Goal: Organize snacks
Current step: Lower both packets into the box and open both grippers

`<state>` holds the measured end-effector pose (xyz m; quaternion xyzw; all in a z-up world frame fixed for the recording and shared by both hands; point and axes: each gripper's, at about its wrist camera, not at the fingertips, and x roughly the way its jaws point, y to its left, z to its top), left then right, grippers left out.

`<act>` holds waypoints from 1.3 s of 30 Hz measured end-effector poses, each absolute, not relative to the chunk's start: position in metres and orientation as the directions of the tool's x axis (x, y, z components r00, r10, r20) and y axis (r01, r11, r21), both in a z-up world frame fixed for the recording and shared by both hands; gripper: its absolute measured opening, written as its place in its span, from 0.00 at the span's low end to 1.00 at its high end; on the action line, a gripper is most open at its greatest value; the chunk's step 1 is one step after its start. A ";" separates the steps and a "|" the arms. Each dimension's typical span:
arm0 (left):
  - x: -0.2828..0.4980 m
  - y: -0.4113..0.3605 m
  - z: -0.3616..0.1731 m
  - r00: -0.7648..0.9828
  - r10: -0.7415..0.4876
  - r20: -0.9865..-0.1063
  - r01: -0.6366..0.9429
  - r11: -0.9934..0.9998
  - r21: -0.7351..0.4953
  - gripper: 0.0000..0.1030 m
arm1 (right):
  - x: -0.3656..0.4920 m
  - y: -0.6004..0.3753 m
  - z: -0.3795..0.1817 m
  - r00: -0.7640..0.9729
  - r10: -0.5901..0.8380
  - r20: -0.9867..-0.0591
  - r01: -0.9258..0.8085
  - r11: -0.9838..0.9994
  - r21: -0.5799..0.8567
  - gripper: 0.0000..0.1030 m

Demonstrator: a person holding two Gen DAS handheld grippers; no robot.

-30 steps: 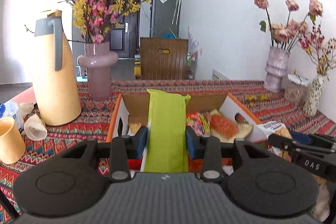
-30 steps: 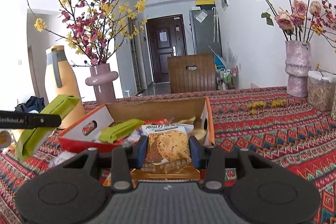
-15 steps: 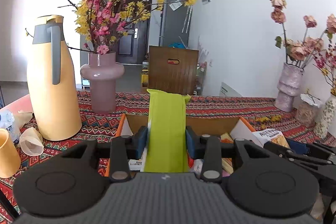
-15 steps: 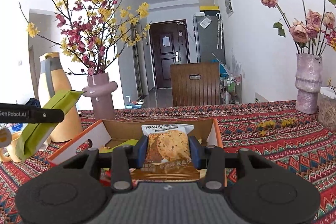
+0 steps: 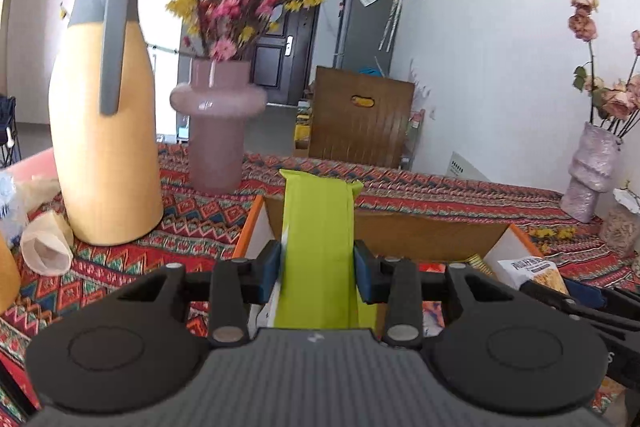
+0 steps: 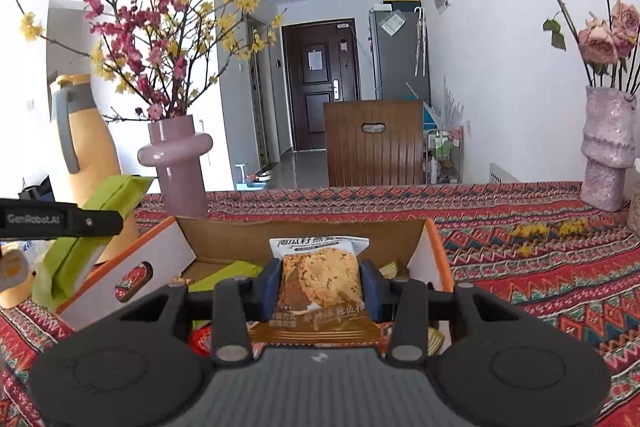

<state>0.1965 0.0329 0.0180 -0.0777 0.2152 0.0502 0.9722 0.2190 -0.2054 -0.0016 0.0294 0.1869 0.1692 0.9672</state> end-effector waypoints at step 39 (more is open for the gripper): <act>0.177 0.030 0.014 0.934 0.107 -0.342 -0.158 0.979 -0.125 1.00 | 0.215 -0.209 -0.014 0.879 0.346 -0.328 -0.303 0.936 0.176 1.00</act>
